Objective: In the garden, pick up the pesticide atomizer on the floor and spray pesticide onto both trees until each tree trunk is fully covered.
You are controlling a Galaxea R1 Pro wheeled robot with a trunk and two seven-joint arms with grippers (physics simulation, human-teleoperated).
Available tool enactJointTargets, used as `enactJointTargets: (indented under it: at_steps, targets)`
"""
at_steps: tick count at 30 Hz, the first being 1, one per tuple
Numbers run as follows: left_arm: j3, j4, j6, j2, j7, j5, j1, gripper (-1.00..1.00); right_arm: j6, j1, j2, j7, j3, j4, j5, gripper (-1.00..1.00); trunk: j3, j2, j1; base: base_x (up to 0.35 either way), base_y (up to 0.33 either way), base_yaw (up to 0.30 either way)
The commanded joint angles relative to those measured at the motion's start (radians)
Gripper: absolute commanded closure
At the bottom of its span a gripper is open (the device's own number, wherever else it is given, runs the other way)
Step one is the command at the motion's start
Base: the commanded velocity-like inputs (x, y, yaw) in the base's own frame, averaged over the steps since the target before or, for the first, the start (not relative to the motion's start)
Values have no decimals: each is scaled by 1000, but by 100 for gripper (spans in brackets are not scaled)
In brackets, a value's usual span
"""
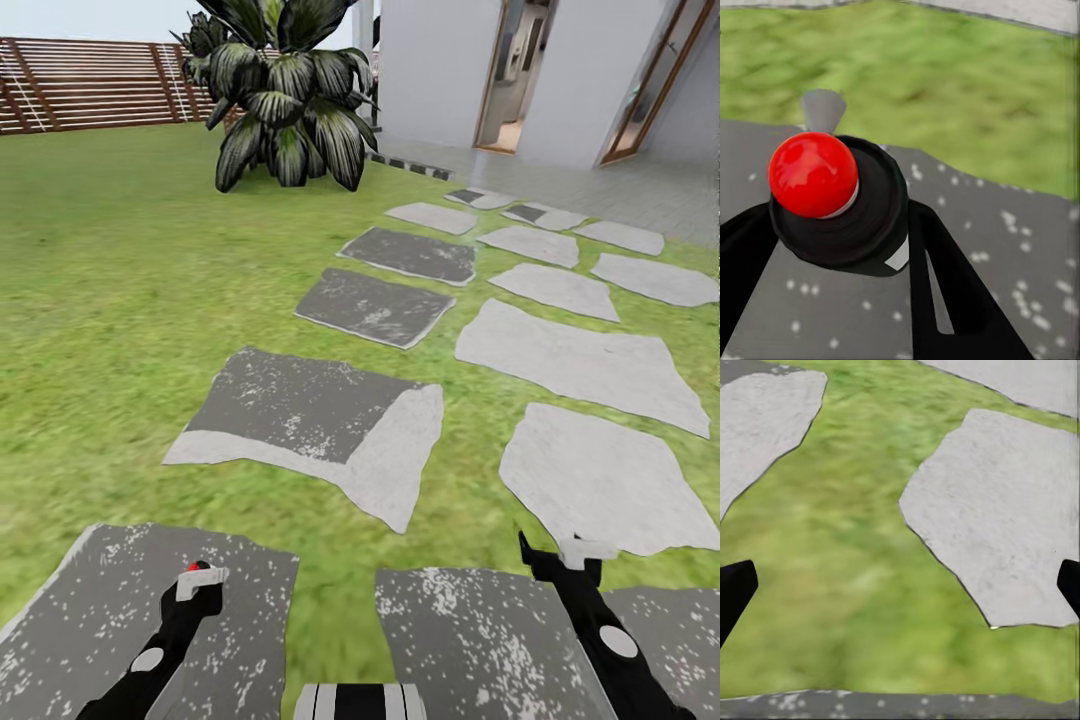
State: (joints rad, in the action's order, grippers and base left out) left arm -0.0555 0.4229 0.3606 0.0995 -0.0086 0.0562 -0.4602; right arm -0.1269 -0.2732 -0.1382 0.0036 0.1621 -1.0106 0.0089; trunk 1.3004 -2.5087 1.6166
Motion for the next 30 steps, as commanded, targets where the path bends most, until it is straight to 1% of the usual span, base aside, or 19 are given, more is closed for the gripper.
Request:
enactJointTargets:
  at_steps: [1,2,3,6,9,11,14,17,22,23,25,26,29,30]
  targets:
    - [0,0,0,1,-1,0,0,100,-17,14,-2,0,2,9,0,-100,-4,0,0,0,0,0]
    - [0,0,0,1,-1,0,0,100,-25,22,-2,1,2,12,0,-100,-8,1,-1,0,0,0]
    - [-1,-2,-3,5,-1,0,4,100,-68,99,-2,4,3,25,0,-100,-13,1,-1,0,0,0]
    - [-3,-1,-6,6,-1,0,20,100,-70,122,0,5,4,29,0,-100,-29,1,-3,0,0,0]
    - [-4,-2,-8,8,-1,0,30,100,-71,140,1,6,2,64,0,-100,-45,2,-4,0,0,0]
    - [-4,-2,-9,9,0,1,49,100,-72,146,3,6,2,92,0,-100,-55,3,-5,0,0,0]
    - [-5,-2,-9,10,1,0,59,100,-75,148,4,6,2,103,-1,-100,-67,3,-6,0,0,0]
    - [-7,-2,-9,10,1,0,64,100,-107,149,6,6,1,122,0,-100,-79,4,-8,0,0,0]
    - [-7,-2,-10,9,3,0,65,100,-119,149,10,4,0,135,0,-100,-99,5,-10,0,0,0]
    - [-8,-13,-9,11,6,0,66,100,-120,149,11,4,0,137,1,-100,-103,5,-10,0,0,0]
    - [-9,-32,-9,18,6,0,66,100,-120,149,11,5,0,137,3,-100,-111,6,-11,0,0,0]
    - [-10,-40,-9,26,7,1,66,100,-120,149,11,5,0,138,6,-100,-115,6,-12,0,0,0]
    - [-10,-47,-9,45,7,4,66,100,-120,149,11,6,0,138,14,-100,-130,7,-13,0,0,0]
    - [-10,-47,-9,47,7,5,66,100,-120,149,11,6,0,138,15,-100,-135,7,-13,0,0,0]
